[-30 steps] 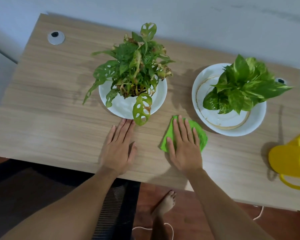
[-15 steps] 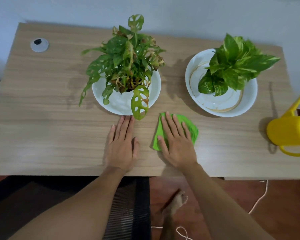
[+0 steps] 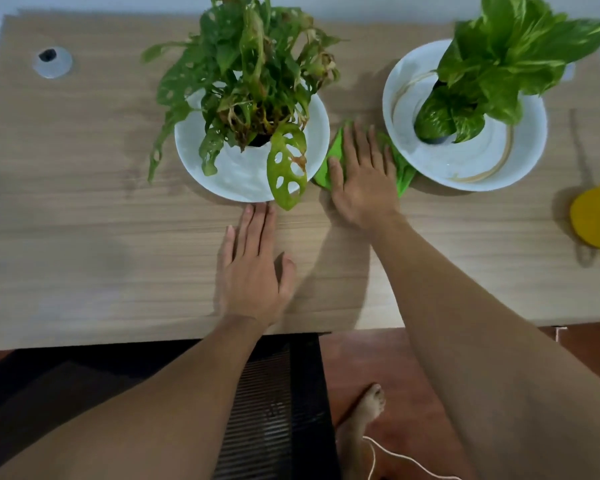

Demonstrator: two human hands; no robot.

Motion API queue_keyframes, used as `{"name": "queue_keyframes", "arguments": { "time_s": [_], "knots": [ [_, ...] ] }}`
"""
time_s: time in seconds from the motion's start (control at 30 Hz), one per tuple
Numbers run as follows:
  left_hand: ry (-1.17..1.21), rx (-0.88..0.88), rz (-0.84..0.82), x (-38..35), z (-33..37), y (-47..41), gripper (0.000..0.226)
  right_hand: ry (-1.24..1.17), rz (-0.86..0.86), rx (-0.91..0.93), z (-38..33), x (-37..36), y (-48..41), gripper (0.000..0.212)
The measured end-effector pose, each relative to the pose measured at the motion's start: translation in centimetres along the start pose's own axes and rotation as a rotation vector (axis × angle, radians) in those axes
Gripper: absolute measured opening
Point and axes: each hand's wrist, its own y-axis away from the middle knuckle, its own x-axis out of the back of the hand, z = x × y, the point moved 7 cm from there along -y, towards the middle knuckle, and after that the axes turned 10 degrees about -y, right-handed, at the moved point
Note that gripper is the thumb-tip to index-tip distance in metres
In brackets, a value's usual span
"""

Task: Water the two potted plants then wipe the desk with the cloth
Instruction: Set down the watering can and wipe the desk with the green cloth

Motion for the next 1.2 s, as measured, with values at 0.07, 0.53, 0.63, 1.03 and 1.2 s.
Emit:
{"name": "queue_keyframes", "arguments": {
  "time_s": [0.07, 0.53, 0.63, 1.03, 1.2],
  "knots": [
    [0.006, -0.003, 0.000, 0.0, -0.1, 0.0, 0.086, -0.019, -0.030, 0.068, -0.9, -0.3, 1.9, 0.069],
    [-0.023, 0.006, 0.049, -0.2, -0.1, -0.2, 0.084, -0.033, -0.029, 0.111, 1.3, 0.8, -1.3, 0.071],
    [-0.003, 0.011, 0.062, 0.0, -0.1, -0.2, 0.083, -0.014, -0.062, 0.122, -0.3, 0.2, -3.5, 0.071],
    [-0.002, 0.018, 0.028, 0.2, 0.2, -0.1, 0.079, -0.027, -0.089, 0.218, -2.3, -1.8, 9.5, 0.074],
    [-0.006, 0.018, 0.021, 0.2, 0.3, 0.0, 0.080, 0.004, -0.071, 0.175, -1.1, -1.9, 12.3, 0.075]
  ]
}}
